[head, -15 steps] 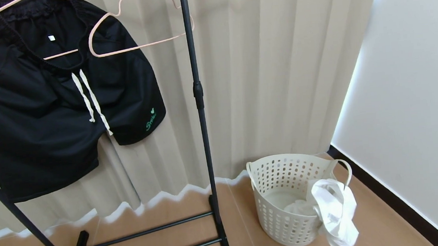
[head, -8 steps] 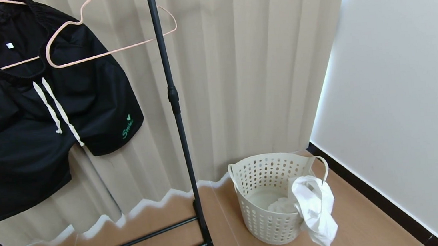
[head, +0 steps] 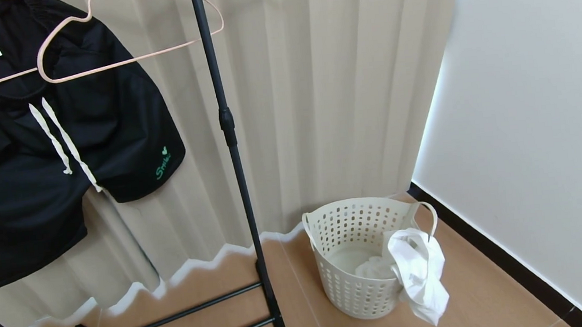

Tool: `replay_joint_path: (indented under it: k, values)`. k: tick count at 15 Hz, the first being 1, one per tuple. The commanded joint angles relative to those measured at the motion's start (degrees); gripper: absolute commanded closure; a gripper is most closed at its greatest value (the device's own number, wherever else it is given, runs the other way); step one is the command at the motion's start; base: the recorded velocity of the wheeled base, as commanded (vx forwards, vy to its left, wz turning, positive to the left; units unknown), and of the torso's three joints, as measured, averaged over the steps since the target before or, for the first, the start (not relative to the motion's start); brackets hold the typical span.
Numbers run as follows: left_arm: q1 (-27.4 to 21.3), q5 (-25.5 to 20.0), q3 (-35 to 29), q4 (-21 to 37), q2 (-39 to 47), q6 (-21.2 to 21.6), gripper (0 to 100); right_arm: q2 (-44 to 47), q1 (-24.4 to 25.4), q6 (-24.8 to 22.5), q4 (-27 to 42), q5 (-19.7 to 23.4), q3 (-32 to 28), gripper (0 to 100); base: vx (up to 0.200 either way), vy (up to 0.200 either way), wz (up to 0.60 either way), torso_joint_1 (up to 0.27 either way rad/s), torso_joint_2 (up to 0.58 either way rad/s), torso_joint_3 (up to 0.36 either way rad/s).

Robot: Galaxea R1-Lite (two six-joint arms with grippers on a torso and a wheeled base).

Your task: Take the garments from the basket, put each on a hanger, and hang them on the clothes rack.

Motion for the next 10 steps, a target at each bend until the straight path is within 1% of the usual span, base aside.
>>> replay_joint_path:
  k: [1,10]
  values:
    - [0.01,0.09,-0.01,-0.01,0.09,0.01,0,0.07,0.04,0.00,0.00,0.02,0.00,0,0.000,0.000,0.00,0.002,0.00,-0.183]
    - [0.01,0.00,-0.01,-0.01,0.09,0.01,0,0.07,0.04,0.00,0.00,-0.07,0.00,0,0.000,0.000,0.00,0.003,0.00,-0.200]
